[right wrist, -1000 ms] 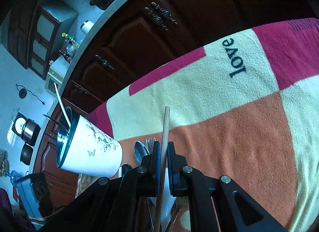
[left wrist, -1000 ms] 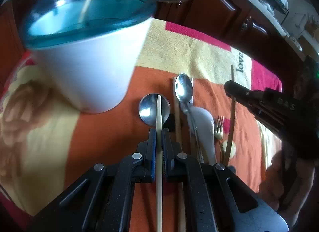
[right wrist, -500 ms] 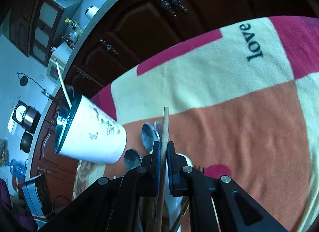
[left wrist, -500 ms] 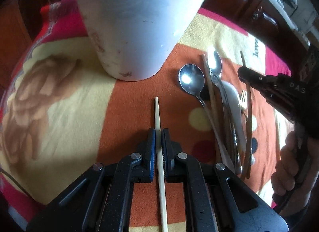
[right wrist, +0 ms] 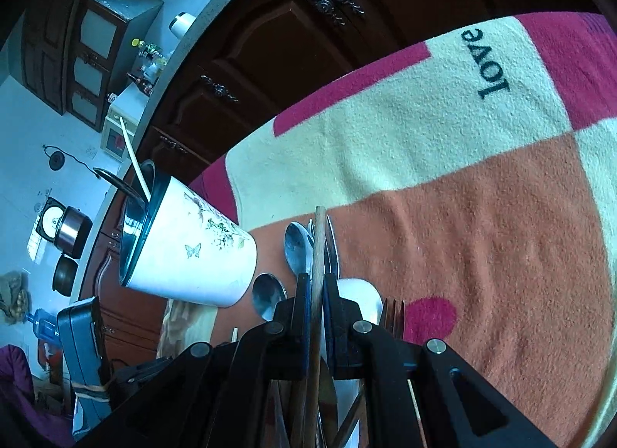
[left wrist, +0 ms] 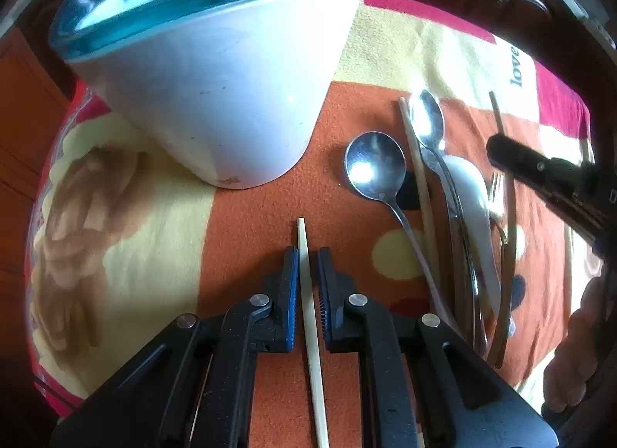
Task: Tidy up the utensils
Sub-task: 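Lift both chopsticks and carry them above the white cup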
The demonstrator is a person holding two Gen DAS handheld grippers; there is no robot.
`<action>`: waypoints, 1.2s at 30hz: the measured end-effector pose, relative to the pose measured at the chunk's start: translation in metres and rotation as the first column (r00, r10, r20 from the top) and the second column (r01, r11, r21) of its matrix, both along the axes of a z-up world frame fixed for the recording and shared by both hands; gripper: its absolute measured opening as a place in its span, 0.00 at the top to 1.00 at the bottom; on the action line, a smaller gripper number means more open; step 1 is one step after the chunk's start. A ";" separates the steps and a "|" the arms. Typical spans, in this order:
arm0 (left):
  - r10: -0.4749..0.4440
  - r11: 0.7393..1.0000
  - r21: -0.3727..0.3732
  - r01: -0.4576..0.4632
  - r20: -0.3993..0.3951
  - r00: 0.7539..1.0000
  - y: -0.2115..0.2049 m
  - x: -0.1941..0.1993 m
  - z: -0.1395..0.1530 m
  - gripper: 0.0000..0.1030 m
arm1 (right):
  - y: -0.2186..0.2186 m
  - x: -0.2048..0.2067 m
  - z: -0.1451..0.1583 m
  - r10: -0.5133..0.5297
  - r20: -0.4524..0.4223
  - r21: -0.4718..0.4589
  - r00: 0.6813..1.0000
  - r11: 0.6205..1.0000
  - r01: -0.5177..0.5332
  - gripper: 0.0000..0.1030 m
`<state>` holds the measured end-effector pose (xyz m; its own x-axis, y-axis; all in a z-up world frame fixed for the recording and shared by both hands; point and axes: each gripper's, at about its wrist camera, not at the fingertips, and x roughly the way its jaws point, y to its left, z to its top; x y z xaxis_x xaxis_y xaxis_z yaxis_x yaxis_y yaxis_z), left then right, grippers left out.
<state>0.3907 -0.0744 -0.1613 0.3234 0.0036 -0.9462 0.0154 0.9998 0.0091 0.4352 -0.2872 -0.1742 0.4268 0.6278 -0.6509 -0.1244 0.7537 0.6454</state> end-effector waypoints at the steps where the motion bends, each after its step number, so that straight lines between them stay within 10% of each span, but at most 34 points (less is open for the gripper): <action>1: -0.004 1.000 -0.013 0.004 -0.001 1.000 0.002 0.000 0.000 0.95 | -0.002 0.000 0.000 -0.006 0.004 0.005 1.000 1.000 0.005 0.95; 8: 0.066 0.984 -0.172 -0.052 0.075 0.995 0.033 -0.015 0.022 0.96 | -0.012 -0.009 0.022 -0.061 0.102 0.040 0.993 0.998 0.057 0.95; 13: 0.097 0.954 -0.298 -0.013 0.269 0.958 0.049 -0.036 0.065 0.96 | -0.010 -0.021 0.044 -0.094 0.225 0.049 0.970 0.995 0.085 0.95; 19: 0.126 0.951 -0.308 0.023 0.455 0.882 0.058 -0.055 0.114 0.96 | -0.006 -0.034 0.064 -0.129 0.313 0.027 0.941 0.991 0.127 0.95; 36: 0.116 0.966 -0.250 0.066 0.647 0.754 0.079 -0.082 0.179 0.96 | 0.025 -0.080 0.140 -0.144 0.521 -0.071 0.841 0.975 0.210 0.95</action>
<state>0.3087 0.0043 0.0182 0.8629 -0.1776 -0.4732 0.0714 0.9697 -0.2337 0.3549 -0.2618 -0.0337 0.8152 0.4409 -0.3756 -0.2675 0.8618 0.4311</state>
